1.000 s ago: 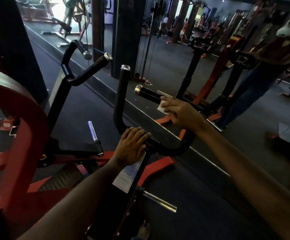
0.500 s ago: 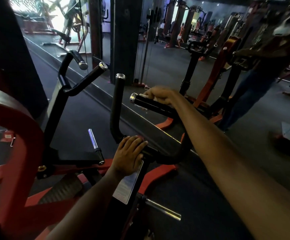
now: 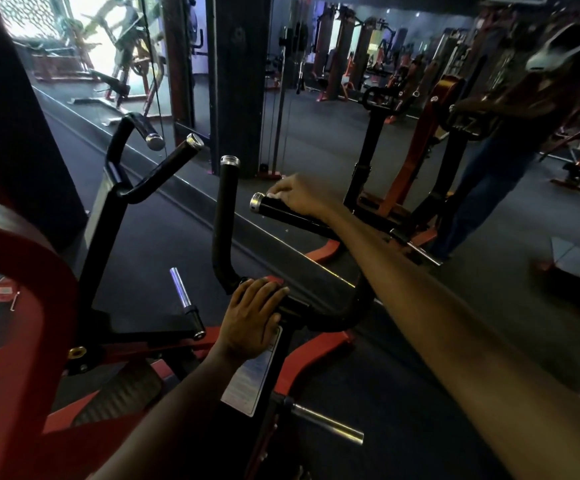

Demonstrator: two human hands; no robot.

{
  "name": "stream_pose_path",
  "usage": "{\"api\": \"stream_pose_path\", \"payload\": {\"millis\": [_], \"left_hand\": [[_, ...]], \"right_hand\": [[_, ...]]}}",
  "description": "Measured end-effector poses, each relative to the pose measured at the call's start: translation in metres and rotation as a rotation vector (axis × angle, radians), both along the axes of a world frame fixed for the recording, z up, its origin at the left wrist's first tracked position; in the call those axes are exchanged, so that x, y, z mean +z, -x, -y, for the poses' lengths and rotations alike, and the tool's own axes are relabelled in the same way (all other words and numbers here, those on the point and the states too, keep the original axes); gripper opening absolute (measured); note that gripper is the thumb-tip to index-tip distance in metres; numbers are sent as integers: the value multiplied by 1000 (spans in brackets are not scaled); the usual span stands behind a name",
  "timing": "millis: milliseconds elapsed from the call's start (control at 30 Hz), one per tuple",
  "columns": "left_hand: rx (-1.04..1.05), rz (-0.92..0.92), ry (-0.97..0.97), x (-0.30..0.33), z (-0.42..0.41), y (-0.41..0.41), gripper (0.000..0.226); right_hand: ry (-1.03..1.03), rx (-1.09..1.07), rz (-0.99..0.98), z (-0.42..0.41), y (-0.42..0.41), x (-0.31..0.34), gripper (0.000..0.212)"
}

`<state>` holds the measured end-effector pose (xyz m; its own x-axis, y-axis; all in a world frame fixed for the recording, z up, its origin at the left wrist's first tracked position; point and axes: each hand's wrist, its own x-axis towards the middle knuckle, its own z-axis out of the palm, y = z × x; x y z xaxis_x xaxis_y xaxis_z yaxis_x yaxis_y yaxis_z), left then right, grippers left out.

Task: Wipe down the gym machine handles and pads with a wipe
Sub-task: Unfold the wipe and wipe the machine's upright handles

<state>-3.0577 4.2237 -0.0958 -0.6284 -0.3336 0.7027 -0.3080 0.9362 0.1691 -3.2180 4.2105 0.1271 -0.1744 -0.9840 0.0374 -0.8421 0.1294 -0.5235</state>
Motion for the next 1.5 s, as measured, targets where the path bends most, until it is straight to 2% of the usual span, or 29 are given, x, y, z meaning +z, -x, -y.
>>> {"api": "stream_pose_path", "payload": {"millis": [100, 200, 267, 367, 433, 500, 567, 667, 800, 867, 933, 1000, 1067, 1100, 1167, 1233, 1267, 1367, 1500], "left_hand": [[-7, -9, -1, -1, 1, 0, 46], [-11, -18, 11, -2, 1, 1, 46], [-13, -37, 12, -2, 2, 1, 46], [-9, -42, 8, -2, 0, 1, 46], [-8, -39, 9, -1, 0, 1, 45], [0, -31, 7, -1, 1, 1, 45], [6, -11, 2, 0, 0, 0, 45], [8, 7, -7, -1, 0, 0, 44], [-3, -23, 1, 1, 1, 1, 43], [-1, -35, 7, 1, 1, 2, 44], [2, -36, 4, 0, 0, 2, 45], [2, -32, 0, -1, 0, 2, 45], [4, -27, -6, 0, 0, 2, 44], [7, -25, -8, 0, 0, 1, 43], [7, -22, -5, 0, 0, 1, 43], [11, -21, 3, 0, 1, 1, 43], [8, -25, 9, 0, 1, 1, 43], [-15, -70, 33, -1, 2, 3, 43], [-23, -94, 47, -1, 2, 3, 42]], "right_hand": [[143, 143, -195, -30, 8, -14, 40], [175, 210, -345, -76, 35, -31, 53], [178, 176, -351, -108, 54, -41, 55], [335, 64, -372, -144, 61, -47, 39], [470, -50, -376, -140, 51, -43, 41], [548, -54, -422, -112, 34, -37, 42], [463, 75, -507, -81, 15, -33, 41], [231, 248, -608, -64, 12, -38, 57], [247, 241, -628, -116, 48, -51, 61], [332, 181, -550, -152, 61, -59, 48], [485, 13, -374, -169, 66, -64, 41], [640, -169, -266, -158, 65, -61, 35], [725, -253, -196, -125, 55, -47, 30], [673, -252, -147, -108, 46, -35, 29], [357, -173, -76, -79, 31, -11, 32], [32, -100, -119, -63, 28, -1, 36], [-18, -109, -112, -65, 30, 0, 35], [101, -265, 17, -95, 51, -16, 31], [267, -537, 327, -150, 66, -69, 30]]}}
